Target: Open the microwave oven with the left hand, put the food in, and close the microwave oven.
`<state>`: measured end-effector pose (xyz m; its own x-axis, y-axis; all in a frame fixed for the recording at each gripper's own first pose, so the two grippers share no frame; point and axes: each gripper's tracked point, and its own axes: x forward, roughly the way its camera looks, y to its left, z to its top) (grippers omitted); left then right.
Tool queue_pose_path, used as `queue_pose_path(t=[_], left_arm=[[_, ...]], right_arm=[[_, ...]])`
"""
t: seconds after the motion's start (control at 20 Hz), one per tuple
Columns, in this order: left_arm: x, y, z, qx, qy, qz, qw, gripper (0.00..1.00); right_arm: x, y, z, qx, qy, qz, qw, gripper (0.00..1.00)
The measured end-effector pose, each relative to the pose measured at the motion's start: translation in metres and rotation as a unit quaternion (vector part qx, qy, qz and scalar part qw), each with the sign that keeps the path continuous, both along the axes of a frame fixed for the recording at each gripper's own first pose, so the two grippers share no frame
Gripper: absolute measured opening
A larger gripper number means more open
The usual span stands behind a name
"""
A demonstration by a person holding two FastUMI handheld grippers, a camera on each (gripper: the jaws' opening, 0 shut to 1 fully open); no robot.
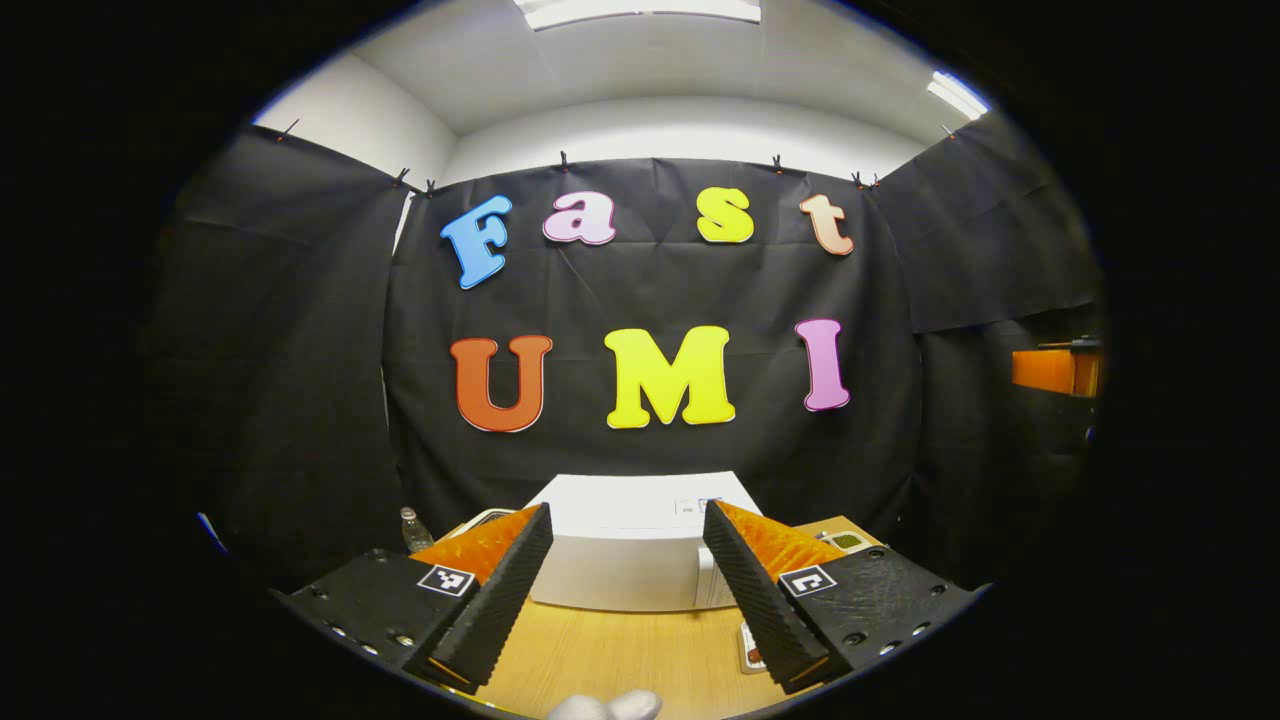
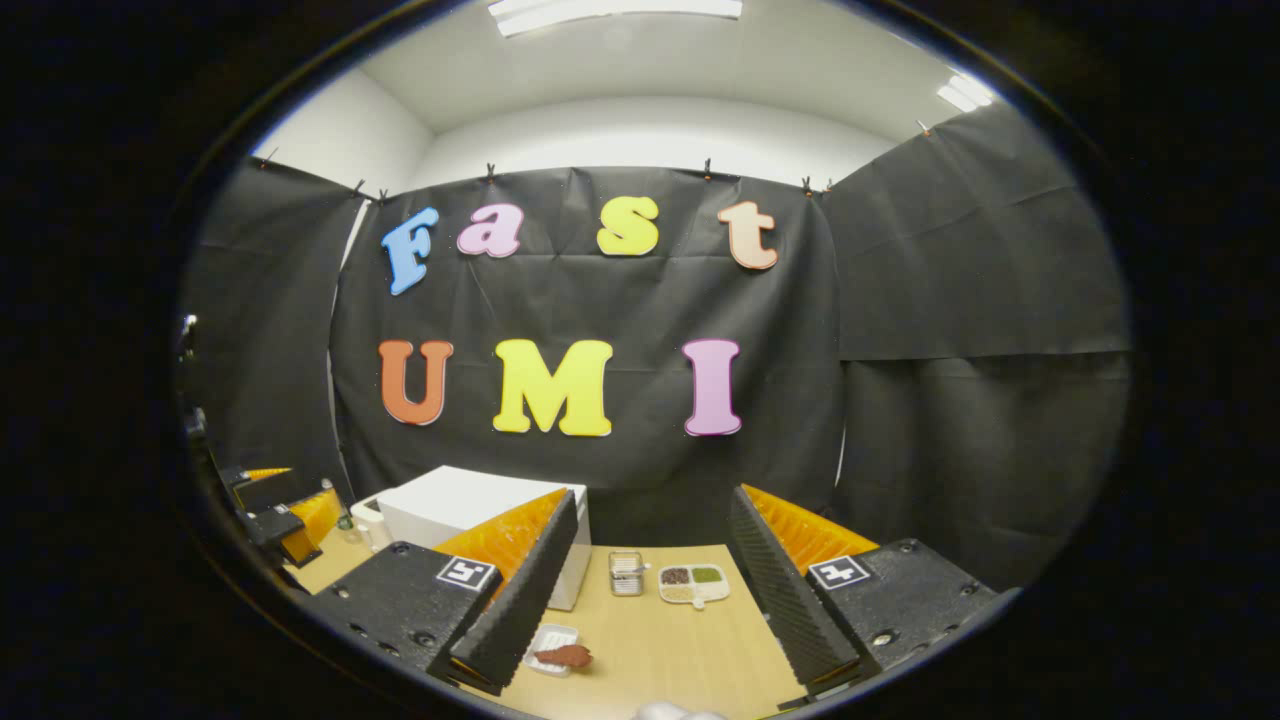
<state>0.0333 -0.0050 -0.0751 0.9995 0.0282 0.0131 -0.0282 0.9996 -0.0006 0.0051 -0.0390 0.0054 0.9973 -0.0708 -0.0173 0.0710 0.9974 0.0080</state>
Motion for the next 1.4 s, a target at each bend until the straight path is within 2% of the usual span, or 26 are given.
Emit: queue_pose_path(t=[0.15, 0.4, 0.45, 0.55, 0.6, 0.7, 0.85, 0.9, 1.1, 1.15, 1.2, 1.25, 1.3, 1.35, 1.4], left_arm=[[0.027, -0.019, -0.050, -0.003, 0.007, -0.012, 1.000, 0.95], [0.082, -0.062, -0.134, 0.002, 0.056, -0.036, 0.998, 0.94], [0.092, -0.073, -0.144, -0.001, 0.056, -0.046, 0.997, 0.83], [0.116, -0.091, -0.167, 0.007, 0.062, -0.058, 0.996, 0.83], [0.127, -0.095, -0.176, 0.011, 0.066, -0.059, 0.996, 0.96], [0.152, -0.099, -0.195, 0.008, 0.074, -0.055, 0.996, 0.97], [0.184, -0.095, -0.219, 0.006, 0.085, -0.043, 0.995, 0.96], [0.194, -0.091, -0.225, 0.006, 0.086, -0.039, 0.996, 0.96], [0.220, -0.079, -0.250, -0.008, 0.101, -0.023, 0.995, 0.97], [0.223, -0.077, -0.254, -0.013, 0.104, -0.020, 0.994, 0.88], [0.227, -0.074, -0.254, -0.015, 0.101, -0.017, 0.995, 0.97], [0.229, -0.074, -0.257, -0.017, 0.102, -0.017, 0.994, 0.88], [0.231, -0.074, -0.256, -0.021, 0.100, -0.016, 0.995, 0.88], [0.231, -0.073, -0.254, -0.024, 0.096, -0.020, 0.995, 0.77], [0.232, -0.076, -0.253, -0.024, 0.096, -0.028, 0.995, 0.86]], right_arm=[[-0.004, -0.016, 0.006, -0.008, 0.004, -0.007, 1.000, 0.91], [-0.007, -0.043, 0.018, -0.013, -0.001, -0.017, 1.000, 0.91], [-0.007, -0.046, 0.016, -0.012, 0.005, -0.018, 1.000, 0.91], [-0.006, -0.049, 0.012, -0.010, 0.016, -0.015, 1.000, 0.91], [-0.005, -0.053, 0.010, -0.013, 0.021, -0.019, 1.000, 0.91], [0.000, -0.055, -0.001, -0.015, 0.047, -0.022, 0.999, 0.91], [0.009, -0.057, 0.000, -0.023, 0.057, -0.023, 0.998, 0.91], [0.014, -0.057, -0.001, -0.023, 0.058, -0.023, 0.998, 0.99], [0.027, -0.052, -0.019, -0.011, 0.078, -0.015, 0.997, 0.99], [0.029, -0.053, -0.024, -0.008, 0.086, -0.015, 0.996, 0.99], [0.031, -0.054, -0.028, -0.005, 0.091, -0.016, 0.996, 0.99], [0.033, -0.057, -0.030, -0.003, 0.092, -0.018, 0.996, 0.99], [0.034, -0.059, -0.032, -0.002, 0.094, -0.021, 0.995, 0.99], [0.035, -0.060, -0.032, -0.001, 0.094, -0.022, 0.995, 0.99], [0.037, -0.061, -0.033, -0.001, 0.094, -0.023, 0.995, 0.91]])
